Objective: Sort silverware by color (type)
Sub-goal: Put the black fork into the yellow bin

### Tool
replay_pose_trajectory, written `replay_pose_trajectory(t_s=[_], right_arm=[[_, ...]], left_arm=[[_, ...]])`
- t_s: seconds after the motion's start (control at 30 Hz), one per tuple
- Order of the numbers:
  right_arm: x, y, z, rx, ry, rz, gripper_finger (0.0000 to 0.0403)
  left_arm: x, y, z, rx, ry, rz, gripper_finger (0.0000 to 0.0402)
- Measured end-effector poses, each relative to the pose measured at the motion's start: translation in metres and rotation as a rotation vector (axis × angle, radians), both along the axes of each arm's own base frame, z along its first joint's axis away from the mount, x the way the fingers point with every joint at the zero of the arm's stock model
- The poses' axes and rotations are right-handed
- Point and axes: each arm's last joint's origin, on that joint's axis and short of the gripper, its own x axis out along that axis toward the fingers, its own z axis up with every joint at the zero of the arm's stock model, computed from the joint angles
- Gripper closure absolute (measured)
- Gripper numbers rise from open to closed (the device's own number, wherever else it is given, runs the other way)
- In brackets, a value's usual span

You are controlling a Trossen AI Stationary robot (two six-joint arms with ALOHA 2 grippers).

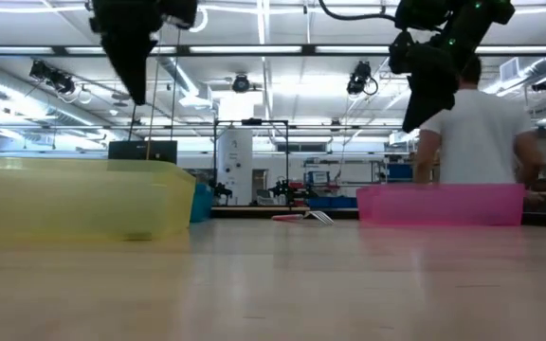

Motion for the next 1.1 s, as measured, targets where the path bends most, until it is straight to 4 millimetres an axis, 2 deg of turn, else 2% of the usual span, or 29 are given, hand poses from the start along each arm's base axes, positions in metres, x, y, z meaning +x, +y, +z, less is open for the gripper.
replay_pose_trajectory(t_s=[0.23,0.4,0.6,0.73,1.1], right_arm=[[0.004,-0.001,0.003,-0.016,-0.046,0.000,0.0326],[0.007,-0.003,0.006,-0.073,-0.076,0.058,0.0326],[0.008,-0.003,0.007,-0.096,-0.081,0.082,0.0326],[0.009,-0.003,0.007,-0.098,-0.084,0.084,0.0326],[0.015,-0.005,0.012,-0.133,-0.154,0.087,0.0326]], left_arm=[[-0.035,0.026,-0.031,-0.077,-0.023,0.001,0.0401],[-0.048,0.045,-0.068,-0.125,-0.045,0.008,0.0399],[-0.060,0.061,-0.096,-0.181,-0.023,0.050,0.0397],[-0.060,0.060,-0.103,-0.229,-0.024,-0.001,0.0396],[-0.060,0.059,-0.103,-0.244,0.004,-0.089,0.0395]])
